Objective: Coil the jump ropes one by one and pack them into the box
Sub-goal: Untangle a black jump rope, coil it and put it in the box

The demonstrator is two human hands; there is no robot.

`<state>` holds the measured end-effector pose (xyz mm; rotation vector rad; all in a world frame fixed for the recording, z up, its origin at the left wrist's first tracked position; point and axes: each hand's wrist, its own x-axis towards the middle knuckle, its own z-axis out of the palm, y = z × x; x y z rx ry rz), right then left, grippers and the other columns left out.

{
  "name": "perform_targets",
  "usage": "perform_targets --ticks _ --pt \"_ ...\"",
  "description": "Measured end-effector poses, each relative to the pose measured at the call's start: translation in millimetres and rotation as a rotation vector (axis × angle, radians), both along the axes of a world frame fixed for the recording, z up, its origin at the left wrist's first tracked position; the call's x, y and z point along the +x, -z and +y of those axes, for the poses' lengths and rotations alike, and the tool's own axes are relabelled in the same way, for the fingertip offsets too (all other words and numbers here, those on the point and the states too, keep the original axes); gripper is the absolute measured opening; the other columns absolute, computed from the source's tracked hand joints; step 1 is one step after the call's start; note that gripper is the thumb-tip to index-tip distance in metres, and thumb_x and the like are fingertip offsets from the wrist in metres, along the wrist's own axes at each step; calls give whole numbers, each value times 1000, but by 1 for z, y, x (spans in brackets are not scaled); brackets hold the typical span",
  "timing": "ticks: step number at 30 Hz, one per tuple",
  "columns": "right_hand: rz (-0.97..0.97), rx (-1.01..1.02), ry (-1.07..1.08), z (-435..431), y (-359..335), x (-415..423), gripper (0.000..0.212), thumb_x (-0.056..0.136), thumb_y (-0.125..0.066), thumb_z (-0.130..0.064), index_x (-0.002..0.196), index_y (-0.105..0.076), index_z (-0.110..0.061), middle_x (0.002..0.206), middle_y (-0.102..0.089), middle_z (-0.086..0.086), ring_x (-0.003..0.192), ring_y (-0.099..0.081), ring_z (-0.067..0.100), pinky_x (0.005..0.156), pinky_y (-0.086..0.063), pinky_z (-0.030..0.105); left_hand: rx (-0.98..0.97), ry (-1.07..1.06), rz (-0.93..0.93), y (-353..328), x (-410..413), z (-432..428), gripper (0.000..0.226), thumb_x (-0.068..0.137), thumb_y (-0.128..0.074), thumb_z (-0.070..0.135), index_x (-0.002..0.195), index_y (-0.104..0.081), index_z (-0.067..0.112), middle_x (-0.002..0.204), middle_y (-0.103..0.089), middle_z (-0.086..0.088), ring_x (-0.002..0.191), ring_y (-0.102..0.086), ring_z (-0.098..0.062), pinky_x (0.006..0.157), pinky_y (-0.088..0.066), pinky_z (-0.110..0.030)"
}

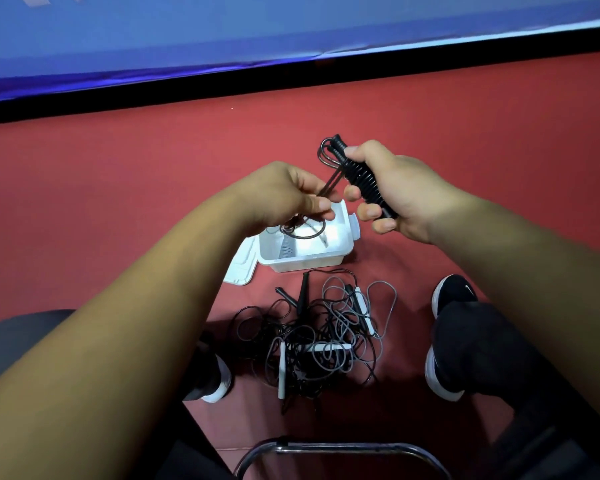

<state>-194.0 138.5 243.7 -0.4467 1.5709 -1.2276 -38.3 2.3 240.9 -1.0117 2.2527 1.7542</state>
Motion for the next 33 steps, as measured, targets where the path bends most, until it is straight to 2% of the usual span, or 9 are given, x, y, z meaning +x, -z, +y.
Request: perform_targets --ticks 2,7,12,14,15,19,22,25,33 --pt "-16 12 -25 0 2 3 32 95 -60 -48 102 -59 -17 79 -59 3 51 -39 17 46 -20 25 22 -18 -70 -1 0 3 10 102 -66 11 105 -75 7 87 -78 -7 90 -76 -24 76 -55 -39" --pt "-84 13 -44 -3 3 2 33 96 -57 -48 103 -58 -16 79 -59 4 50 -36 15 42 -20 21 144 -107 -107 -2 -3 12 28 110 -54 24 105 -67 0 74 -52 -5 72 -76 -27 74 -63 -41" --pt "-154 -13 11 -5 -2 -10 42 101 -47 -47 101 -66 -9 72 -55 3 48 -31 14 42 -13 21 467 -238 245 -3 -2 0 24 104 -61 27 93 -68 6 70 -47 -3 68 -67 -15 81 -66 -43" --pt "-153 -18 5 -5 -4 -13 42 102 -45 -46 100 -65 -9 71 -53 2 48 -29 14 45 -9 23 532 -229 408 -4 -1 -5 27 104 -58 32 96 -67 7 70 -43 -2 62 -53 -12 87 -62 -42" --pt "-160 -23 6 -6 -5 -13 42 103 -44 -47 100 -64 -10 70 -53 1 48 -29 14 46 -9 24 528 -205 454 -5 0 -5 30 106 -54 34 99 -68 8 71 -42 -1 58 -43 -11 80 -58 -37" --pt "-216 -61 25 -7 -12 -17 38 103 -45 -48 100 -61 -13 71 -51 -2 48 -29 11 40 -12 20 366 -50 466 -3 5 -4 36 112 -43 30 118 -73 10 75 -45 -1 63 -23 -16 62 -28 -30" --pt "-228 -78 16 -4 -16 -20 37 103 -50 -52 101 -59 -16 72 -50 -3 49 -28 10 39 -12 19 33 95 305 -2 11 -7 34 112 -44 32 124 -74 20 79 -53 -3 70 -38 -19 66 -34 -30" --pt "-201 -68 -52 1 -16 -15 43 100 -57 -61 104 -56 -18 71 -50 -4 49 -28 9 43 -10 20 -226 163 129 2 13 -9 28 111 -48 35 123 -74 32 79 -62 1 72 -50 -7 73 -41 -30" --pt "-221 17 -307 7 -19 -4 39 101 -53 -54 97 -57 -15 70 -46 -4 45 -23 7 43 -7 21 -237 84 -17 11 11 -8 17 105 -62 31 110 -77 27 91 -77 -10 80 -63 -23 74 -49 -43"
